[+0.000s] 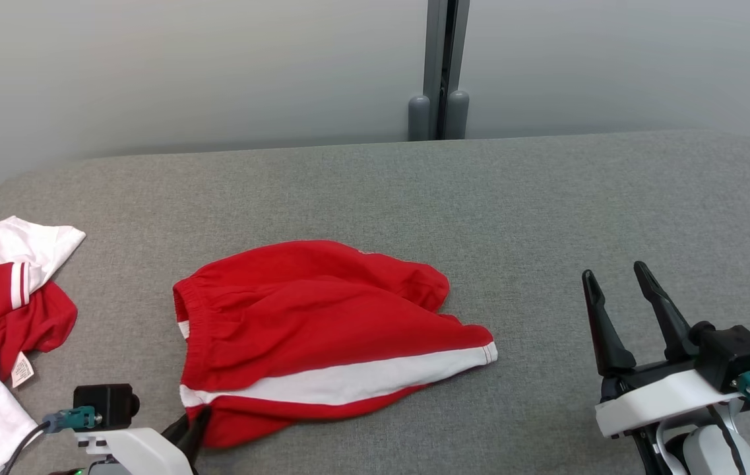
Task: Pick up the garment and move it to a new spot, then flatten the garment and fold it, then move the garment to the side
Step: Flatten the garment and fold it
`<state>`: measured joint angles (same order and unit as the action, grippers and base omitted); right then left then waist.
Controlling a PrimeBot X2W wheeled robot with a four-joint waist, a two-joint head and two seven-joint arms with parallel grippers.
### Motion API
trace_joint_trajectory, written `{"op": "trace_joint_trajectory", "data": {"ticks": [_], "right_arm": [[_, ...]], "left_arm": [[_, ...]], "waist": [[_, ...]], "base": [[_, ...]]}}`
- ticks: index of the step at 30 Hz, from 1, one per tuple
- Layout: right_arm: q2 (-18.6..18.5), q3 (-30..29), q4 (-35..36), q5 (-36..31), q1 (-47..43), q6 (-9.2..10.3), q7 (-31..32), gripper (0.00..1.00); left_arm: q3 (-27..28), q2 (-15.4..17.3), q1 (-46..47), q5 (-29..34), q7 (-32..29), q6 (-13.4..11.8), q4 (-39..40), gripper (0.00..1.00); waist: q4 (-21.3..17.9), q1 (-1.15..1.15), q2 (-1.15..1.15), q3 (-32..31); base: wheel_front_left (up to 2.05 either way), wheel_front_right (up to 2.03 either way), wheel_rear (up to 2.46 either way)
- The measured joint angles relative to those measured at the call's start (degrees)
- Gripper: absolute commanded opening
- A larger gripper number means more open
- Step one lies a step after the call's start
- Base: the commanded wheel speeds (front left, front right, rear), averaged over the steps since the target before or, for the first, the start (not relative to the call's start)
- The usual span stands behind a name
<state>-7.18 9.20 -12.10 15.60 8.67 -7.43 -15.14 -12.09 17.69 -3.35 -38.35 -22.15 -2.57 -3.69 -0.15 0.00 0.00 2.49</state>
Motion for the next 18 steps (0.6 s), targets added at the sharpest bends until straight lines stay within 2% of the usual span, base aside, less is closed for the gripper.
{"op": "trace_joint_trajectory", "data": {"ticks": [7,11,18], "right_arm": [[0.1,0.6,-0.7,0.2,-0.1,0.00,0.0,1.00],[0.1,0.5,-0.8,0.5,-0.1,0.00,0.0,1.00],[0.3,0.6,-0.3,0.6,-0.1,0.00,0.0,1.00]], "left_arm": [[0.0,-0.1,0.0,0.0,1.1,0.4,-0.8,1.00],[1.3,1.1,0.0,1.5,3.6,-0.9,1.9,1.00],[4.5,-0.8,-0.1,3.8,14.5,-2.6,6.8,1.00]], "waist": [[0.0,0.00,0.00,-0.1],[-0.1,0.00,0.00,-0.4],[-0.5,0.00,0.00,-1.1]], "base": [[0.00,0.00,0.00],[0.00,0.00,0.00],[0.00,0.00,0.00]]}}
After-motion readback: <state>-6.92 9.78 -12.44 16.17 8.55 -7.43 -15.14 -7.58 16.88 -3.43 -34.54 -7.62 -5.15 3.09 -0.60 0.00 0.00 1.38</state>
